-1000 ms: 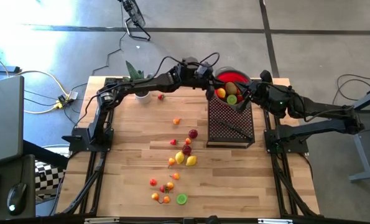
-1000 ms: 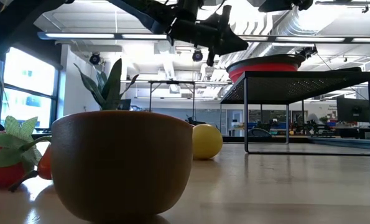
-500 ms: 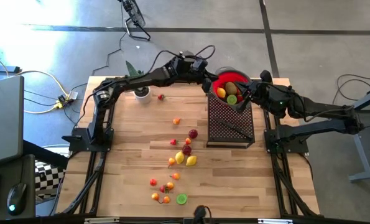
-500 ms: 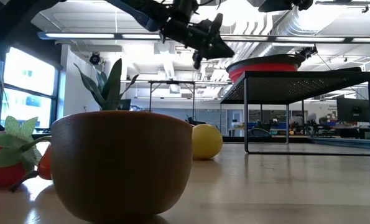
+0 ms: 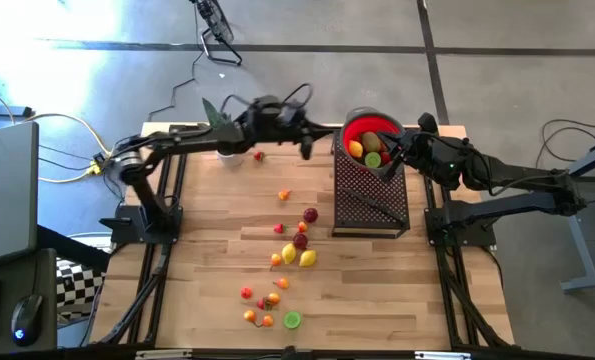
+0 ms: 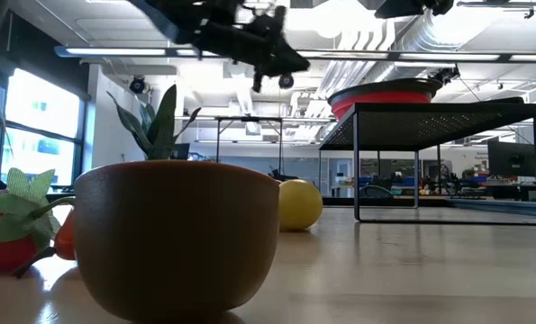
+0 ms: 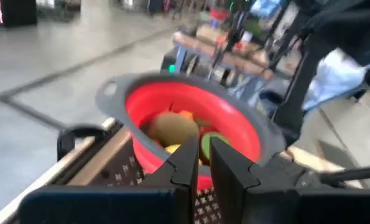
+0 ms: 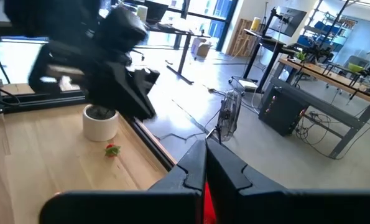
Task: Pick & Place Fruit
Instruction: Put the lemon into the strainer bowl on the shelf
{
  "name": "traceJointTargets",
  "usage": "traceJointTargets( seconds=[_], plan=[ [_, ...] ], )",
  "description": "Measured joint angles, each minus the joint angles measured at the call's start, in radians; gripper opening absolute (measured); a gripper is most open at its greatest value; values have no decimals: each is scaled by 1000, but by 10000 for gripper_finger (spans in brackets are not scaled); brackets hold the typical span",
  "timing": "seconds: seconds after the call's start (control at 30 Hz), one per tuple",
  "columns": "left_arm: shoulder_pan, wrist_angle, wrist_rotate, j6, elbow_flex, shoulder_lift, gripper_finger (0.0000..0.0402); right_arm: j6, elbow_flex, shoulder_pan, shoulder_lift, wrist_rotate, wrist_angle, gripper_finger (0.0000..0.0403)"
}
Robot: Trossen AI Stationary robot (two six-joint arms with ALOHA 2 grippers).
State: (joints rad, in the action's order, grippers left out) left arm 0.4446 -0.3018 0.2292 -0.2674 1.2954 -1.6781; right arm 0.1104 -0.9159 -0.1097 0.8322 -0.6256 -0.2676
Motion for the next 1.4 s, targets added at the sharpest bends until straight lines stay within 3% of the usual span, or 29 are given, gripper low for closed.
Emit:
traceJointTargets(
  seconds=[0.17, 0.43, 0.7, 1.0, 1.4],
  plan=[
    [0, -43, -2, 42, -170, 151, 37, 0, 0, 0, 0, 1, 0, 4],
    [0, 77, -11, 90, -305, 354, 37, -17, 0, 0, 11, 1, 0, 4],
    [-21, 67, -78, 80, -493, 557, 37, -20, 0, 0, 52, 7, -4, 4],
    [-172, 75, -209, 80, -617, 710, 37, -20, 0, 0, 98, 24, -7, 4],
    [-428, 177, -470, 71, -621, 730, 37, -38, 0, 0, 97, 165, -6, 4]
  ],
)
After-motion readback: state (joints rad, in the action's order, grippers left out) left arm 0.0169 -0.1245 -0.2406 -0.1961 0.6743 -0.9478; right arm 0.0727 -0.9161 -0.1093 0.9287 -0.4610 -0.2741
